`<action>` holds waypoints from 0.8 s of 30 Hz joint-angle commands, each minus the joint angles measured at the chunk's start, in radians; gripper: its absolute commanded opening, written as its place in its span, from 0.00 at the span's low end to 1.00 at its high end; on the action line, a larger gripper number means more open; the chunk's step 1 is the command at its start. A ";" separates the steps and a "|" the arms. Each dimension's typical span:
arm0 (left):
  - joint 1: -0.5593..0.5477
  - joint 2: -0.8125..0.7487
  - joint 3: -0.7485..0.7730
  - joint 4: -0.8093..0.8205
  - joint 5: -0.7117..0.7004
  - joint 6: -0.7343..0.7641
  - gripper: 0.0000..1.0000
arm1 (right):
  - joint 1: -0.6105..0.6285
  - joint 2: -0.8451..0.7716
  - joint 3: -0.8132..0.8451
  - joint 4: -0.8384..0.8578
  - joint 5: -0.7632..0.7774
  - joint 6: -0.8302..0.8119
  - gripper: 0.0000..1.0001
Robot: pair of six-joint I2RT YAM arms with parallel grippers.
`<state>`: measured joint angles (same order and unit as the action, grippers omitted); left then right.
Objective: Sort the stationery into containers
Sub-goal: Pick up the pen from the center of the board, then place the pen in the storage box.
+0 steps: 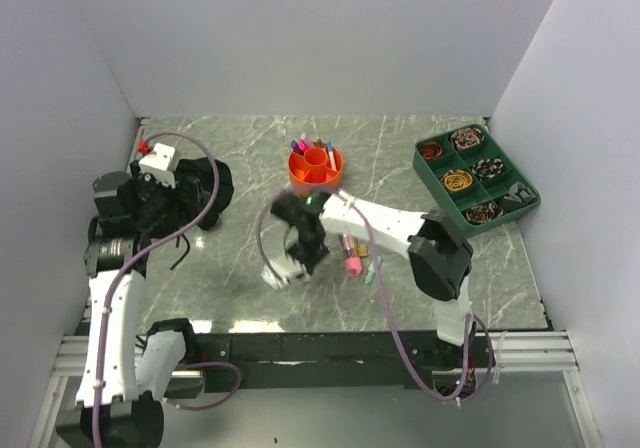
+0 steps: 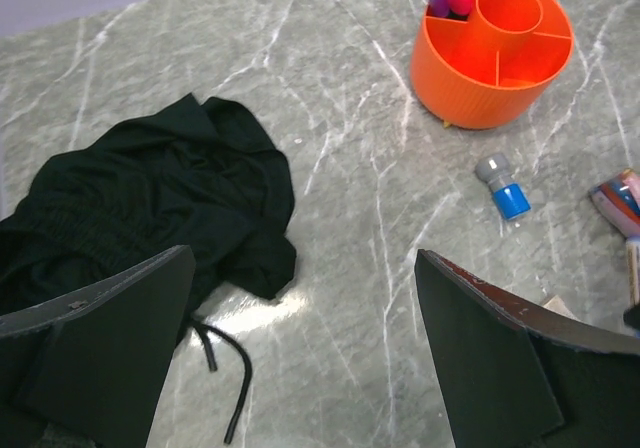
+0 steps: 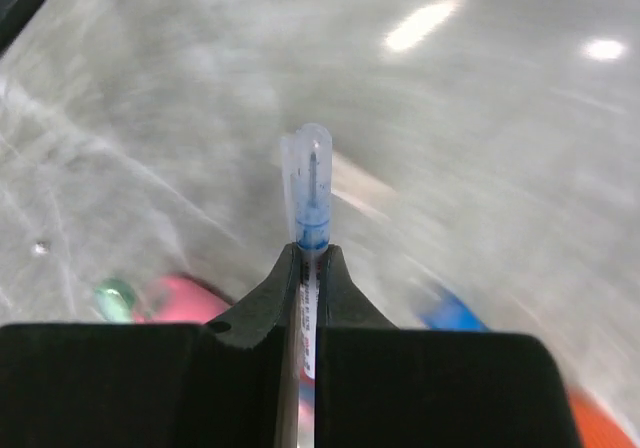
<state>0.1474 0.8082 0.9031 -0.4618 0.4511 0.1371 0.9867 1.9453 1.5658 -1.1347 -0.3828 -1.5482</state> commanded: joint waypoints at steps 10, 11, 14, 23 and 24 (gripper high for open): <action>-0.017 0.402 0.203 0.160 -0.026 -0.234 0.99 | -0.471 -0.088 0.274 0.859 -0.516 1.284 0.00; -0.020 0.440 0.232 0.160 -0.060 -0.223 0.99 | -0.499 -0.098 0.229 0.962 -0.495 1.309 0.00; -0.025 0.515 0.287 0.146 -0.078 -0.192 0.99 | -0.540 -0.091 0.183 1.082 -0.466 1.352 0.00; -0.071 0.692 0.421 0.121 -0.075 -0.099 0.99 | -0.625 -0.028 0.111 1.274 -0.407 1.432 0.00; -0.078 0.703 0.430 0.115 -0.080 -0.084 1.00 | -0.631 -0.022 0.106 1.285 -0.404 1.433 0.00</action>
<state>0.1020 1.4769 1.2606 -0.3428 0.3912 -0.0204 0.3923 1.8992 1.6936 -0.0154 -0.8097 -0.1833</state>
